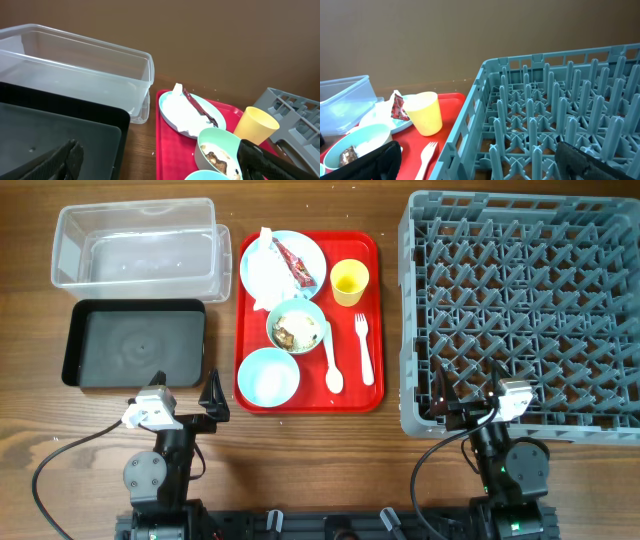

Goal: Sort waste into correct bins and load items into the dishwasher rack

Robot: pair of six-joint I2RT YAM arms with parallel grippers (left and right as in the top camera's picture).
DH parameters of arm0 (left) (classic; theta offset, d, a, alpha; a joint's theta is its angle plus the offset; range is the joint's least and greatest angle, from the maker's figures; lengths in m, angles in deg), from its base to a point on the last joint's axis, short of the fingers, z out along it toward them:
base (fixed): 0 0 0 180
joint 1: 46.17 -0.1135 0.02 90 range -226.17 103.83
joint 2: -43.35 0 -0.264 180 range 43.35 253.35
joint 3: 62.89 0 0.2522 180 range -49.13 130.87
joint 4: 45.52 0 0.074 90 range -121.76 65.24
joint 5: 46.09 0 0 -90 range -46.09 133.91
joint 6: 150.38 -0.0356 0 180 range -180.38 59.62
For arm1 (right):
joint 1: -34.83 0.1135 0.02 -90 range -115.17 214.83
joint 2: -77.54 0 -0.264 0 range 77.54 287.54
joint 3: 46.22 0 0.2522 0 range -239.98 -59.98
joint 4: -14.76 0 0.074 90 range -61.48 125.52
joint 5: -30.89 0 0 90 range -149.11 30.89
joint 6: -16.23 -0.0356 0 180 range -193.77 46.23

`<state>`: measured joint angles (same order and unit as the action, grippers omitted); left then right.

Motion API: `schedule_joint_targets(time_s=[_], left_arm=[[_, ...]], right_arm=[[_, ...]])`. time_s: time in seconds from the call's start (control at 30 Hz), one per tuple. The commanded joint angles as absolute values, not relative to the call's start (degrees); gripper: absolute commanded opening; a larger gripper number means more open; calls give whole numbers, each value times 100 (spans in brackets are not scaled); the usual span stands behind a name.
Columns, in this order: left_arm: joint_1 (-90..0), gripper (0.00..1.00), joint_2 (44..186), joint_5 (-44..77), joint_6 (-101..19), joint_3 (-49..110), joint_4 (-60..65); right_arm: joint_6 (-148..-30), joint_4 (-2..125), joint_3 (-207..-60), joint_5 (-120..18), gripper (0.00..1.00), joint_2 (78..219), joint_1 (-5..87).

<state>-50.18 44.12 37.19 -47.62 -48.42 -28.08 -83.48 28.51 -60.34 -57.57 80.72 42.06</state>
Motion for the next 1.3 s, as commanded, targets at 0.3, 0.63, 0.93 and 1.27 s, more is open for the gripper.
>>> schedule_joint_targets(time_s=[0.3,0.63,0.93,1.27], left_arm=[[-4977,100,4362,3752,-4754,-4879,-2788],[-4977,100,4373,3512,-4751,-4877,-2810],[-4977,100,4393,3300,-4747,-4521,-2655],[-4977,100,6082,3252,-4581,-3185,-2624]], right_arm=[[-8287,2838,-6028,-5641,100,8098,4182],[-8287,2838,-6028,-5641,100,8098,4182],[-8287,2838,-6028,-5641,100,8098,4182],[-8292,2838,-6028,-5641,100,8101,4182]])
